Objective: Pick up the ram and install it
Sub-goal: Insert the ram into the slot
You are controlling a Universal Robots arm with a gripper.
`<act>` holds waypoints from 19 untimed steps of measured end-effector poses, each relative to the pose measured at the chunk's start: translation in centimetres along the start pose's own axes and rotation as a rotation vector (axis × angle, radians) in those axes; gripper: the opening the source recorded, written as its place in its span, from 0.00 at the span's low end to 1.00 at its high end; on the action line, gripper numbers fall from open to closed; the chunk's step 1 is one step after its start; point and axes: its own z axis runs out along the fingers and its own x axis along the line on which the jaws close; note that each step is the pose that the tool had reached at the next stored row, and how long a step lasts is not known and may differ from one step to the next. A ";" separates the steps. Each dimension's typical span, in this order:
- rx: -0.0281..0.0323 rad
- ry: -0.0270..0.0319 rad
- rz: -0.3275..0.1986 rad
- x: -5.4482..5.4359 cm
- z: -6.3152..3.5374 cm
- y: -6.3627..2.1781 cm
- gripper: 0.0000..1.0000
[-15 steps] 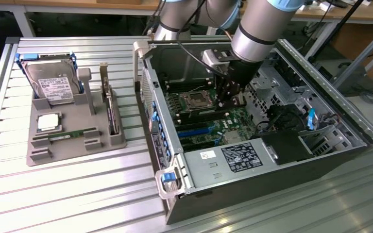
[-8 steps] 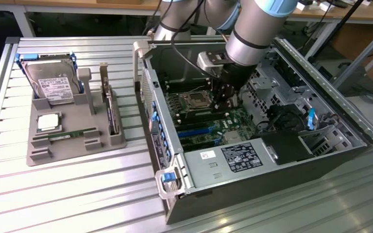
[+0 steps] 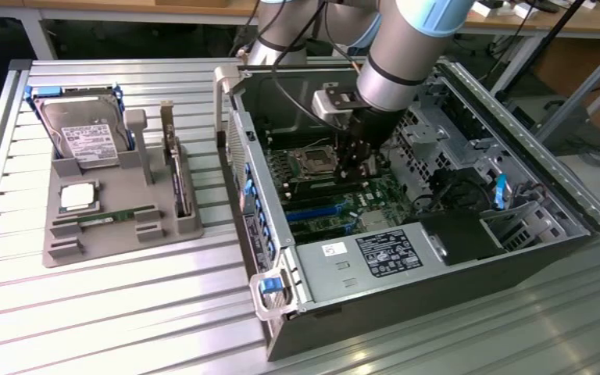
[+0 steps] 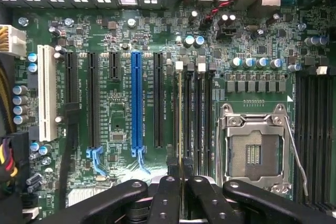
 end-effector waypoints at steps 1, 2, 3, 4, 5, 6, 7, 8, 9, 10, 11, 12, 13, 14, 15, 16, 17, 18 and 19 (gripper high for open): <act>0.0000 0.0002 0.000 0.0 0.08 0.02 0.12; 0.0000 0.0000 0.001 0.0 0.27 0.08 0.12; -0.0001 0.0003 0.001 0.0 0.40 0.15 0.12; -0.0001 0.0008 0.001 -0.1 0.51 0.22 0.12; 0.0001 0.0009 0.001 -0.1 0.65 0.28 0.12; 0.0000 0.0014 0.001 -0.2 0.78 0.27 0.12; 0.0001 0.0011 0.001 -0.2 0.87 0.28 0.12; 0.0000 0.0012 0.001 -0.2 0.90 0.27 0.12; -0.0001 0.0013 0.001 -0.2 0.91 0.28 0.12; 0.0000 0.0011 0.001 -0.2 0.92 0.27 0.12; -0.0001 0.0011 0.001 -0.2 0.92 0.27 0.12; 0.0000 0.0010 0.001 -0.2 0.92 0.21 0.12; 0.0000 0.0010 0.001 -0.2 0.92 0.14 0.12; 0.0000 0.0010 0.001 -0.2 0.91 0.03 0.12; 0.0000 0.0010 0.001 -0.2 0.91 0.00 0.12; 0.0000 0.0009 0.001 -0.2 0.91 0.00 0.12; 0.0001 0.0010 0.001 -0.1 0.90 0.00 0.12; 0.0000 0.0011 0.001 -0.1 0.90 0.00 0.12; 0.0000 0.0012 0.001 -0.1 0.90 -0.01 0.12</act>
